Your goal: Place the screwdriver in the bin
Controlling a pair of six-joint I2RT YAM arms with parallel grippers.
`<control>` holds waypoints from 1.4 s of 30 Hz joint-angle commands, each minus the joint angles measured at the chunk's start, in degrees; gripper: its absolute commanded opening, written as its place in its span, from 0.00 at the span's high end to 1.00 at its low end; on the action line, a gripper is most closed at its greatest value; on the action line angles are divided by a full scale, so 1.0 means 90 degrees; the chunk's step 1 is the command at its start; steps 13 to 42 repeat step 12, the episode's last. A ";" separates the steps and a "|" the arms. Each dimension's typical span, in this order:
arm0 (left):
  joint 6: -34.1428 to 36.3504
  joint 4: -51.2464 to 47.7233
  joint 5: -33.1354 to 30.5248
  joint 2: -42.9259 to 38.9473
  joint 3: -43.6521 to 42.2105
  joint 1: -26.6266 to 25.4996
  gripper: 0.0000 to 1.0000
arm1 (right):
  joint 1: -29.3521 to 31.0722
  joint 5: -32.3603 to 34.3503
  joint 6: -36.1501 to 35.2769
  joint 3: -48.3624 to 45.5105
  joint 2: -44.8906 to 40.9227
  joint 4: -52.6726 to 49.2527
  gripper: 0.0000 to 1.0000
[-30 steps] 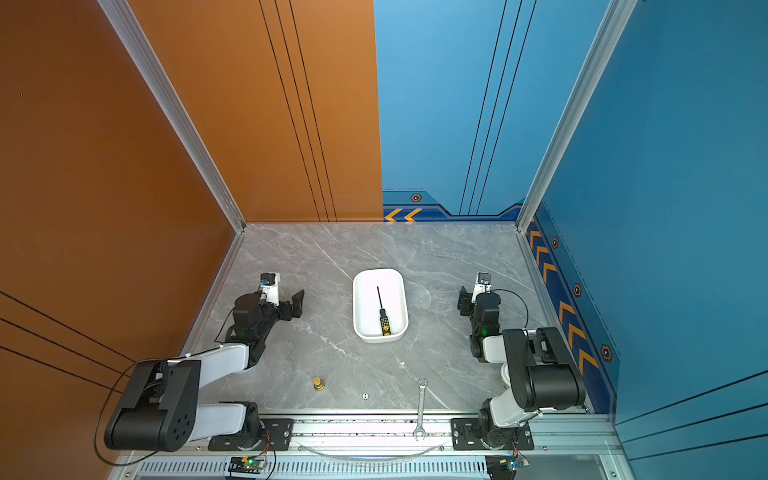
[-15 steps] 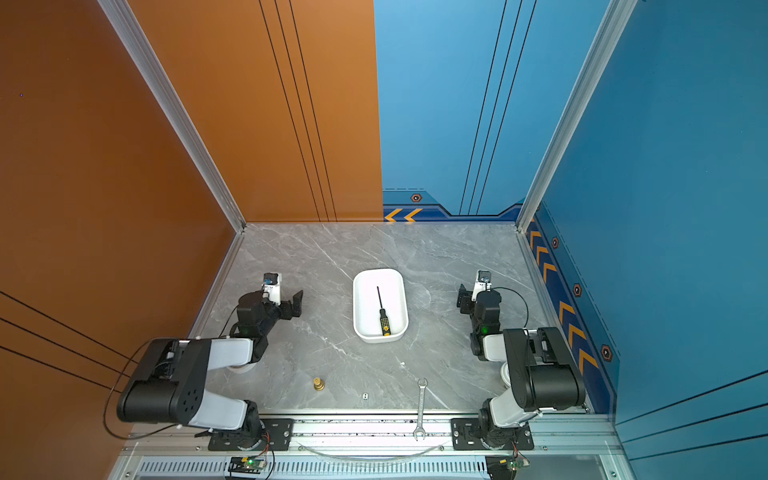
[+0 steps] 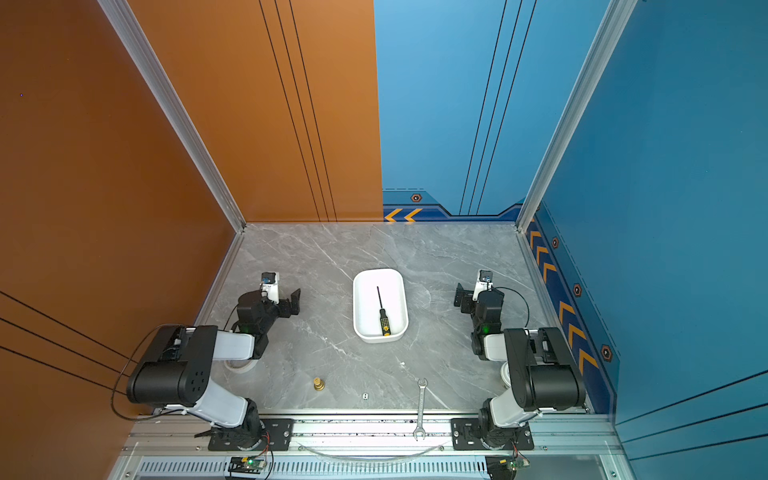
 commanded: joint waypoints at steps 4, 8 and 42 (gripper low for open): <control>-0.0092 0.0084 -0.0082 0.0026 0.0097 0.0036 0.02 | 0.0033 0.0081 0.0008 0.0111 0.0053 -0.0100 0.00; -0.0095 0.0081 -0.0081 0.0025 0.0092 0.0036 0.02 | 0.0031 0.0080 0.0002 0.0111 0.0053 -0.0099 0.00; -0.0090 0.0081 -0.0090 0.0024 0.0091 0.0029 0.02 | 0.0048 0.0155 0.0001 0.0084 0.0054 -0.0052 0.00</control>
